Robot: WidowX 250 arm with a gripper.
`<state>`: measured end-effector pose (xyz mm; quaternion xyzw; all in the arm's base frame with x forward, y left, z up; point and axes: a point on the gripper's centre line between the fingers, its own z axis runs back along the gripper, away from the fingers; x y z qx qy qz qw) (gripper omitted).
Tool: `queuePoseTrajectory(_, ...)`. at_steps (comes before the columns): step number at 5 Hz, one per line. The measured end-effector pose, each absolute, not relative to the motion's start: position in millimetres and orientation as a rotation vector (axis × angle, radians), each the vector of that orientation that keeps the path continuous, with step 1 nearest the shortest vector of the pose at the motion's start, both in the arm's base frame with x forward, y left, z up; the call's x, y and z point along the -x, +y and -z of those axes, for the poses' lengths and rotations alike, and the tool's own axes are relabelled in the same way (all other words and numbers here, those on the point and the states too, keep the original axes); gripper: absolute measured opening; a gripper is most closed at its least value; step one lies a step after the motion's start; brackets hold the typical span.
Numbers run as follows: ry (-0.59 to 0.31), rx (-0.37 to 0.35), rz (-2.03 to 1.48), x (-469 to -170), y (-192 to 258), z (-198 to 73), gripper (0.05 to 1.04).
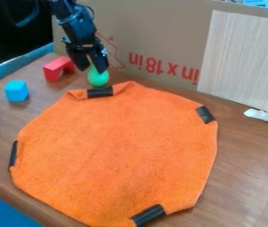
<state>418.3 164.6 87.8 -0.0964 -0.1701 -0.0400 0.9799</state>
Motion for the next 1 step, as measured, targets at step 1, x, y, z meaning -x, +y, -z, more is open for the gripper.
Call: queuePoseTrajectory(1,-0.341,0.179,0.082,-402.0,173.0,-112.7,0.999)
